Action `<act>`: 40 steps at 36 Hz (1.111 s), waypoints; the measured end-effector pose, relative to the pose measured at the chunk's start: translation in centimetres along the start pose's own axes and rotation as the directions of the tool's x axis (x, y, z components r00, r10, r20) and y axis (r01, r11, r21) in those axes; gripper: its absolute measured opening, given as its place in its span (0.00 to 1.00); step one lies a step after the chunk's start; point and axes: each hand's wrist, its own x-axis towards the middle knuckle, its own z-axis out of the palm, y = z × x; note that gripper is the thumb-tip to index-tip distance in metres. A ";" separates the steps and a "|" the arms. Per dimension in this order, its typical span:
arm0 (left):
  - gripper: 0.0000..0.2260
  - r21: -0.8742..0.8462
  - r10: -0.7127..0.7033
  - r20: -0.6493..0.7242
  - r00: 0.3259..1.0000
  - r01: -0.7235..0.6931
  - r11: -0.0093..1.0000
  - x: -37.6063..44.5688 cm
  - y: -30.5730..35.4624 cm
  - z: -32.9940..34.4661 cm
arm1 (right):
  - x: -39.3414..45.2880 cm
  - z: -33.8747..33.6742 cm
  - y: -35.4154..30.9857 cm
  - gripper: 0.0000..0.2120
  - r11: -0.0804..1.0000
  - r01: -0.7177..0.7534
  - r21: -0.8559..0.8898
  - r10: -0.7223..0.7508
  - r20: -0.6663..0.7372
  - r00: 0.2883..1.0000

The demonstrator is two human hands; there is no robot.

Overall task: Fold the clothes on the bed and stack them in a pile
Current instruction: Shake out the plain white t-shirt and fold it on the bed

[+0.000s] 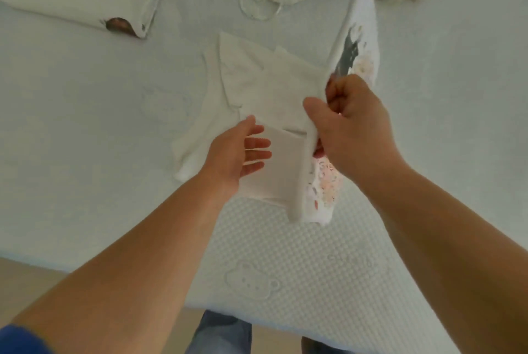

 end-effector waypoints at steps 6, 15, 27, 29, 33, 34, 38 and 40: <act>0.29 -0.246 -0.147 0.198 0.969 0.194 0.950 1.9 2.9 -8.2 | 3.5 11.7 -2.8 0.04 0.996 0.024 -0.087 -0.014 0.109 0.994; 0.08 0.414 0.062 0.034 0.997 -0.071 0.907 3.7 1.7 -12.8 | 3.1 17.0 1.1 0.04 0.952 0.020 -0.307 0.038 0.182 0.982; 0.14 0.529 0.393 0.005 0.920 -0.336 0.780 2.0 -1.3 -13.5 | -8.9 11.7 8.9 0.32 0.672 0.228 -0.704 -0.015 0.296 0.955; 0.19 0.489 0.287 0.016 0.958 -0.258 0.833 2.0 -2.0 -14.1 | -9.0 11.8 9.0 0.29 0.667 0.218 -0.712 -0.009 0.285 0.958; 0.21 0.513 0.328 0.000 0.945 -0.281 0.811 1.8 -2.7 -14.8 | -9.1 11.9 9.5 0.27 0.638 0.254 -0.727 -0.011 0.322 0.947; 0.20 0.486 0.323 -0.014 0.946 -0.276 0.830 1.8 -2.9 -14.9 | -9.2 11.7 9.8 0.28 0.618 0.282 -0.734 -0.015 0.348 0.937; 0.17 0.415 0.283 -0.102 0.954 -0.218 0.884 1.6 -3.7 -15.0 | -10.1 10.9 11.1 0.34 0.531 0.392 -0.751 0.041 0.485 0.873; 0.17 0.442 0.295 -0.135 0.946 -0.209 0.872 1.5 -4.0 -14.7 | -10.4 10.5 11.7 0.37 0.509 0.409 -0.758 0.067 0.508 0.859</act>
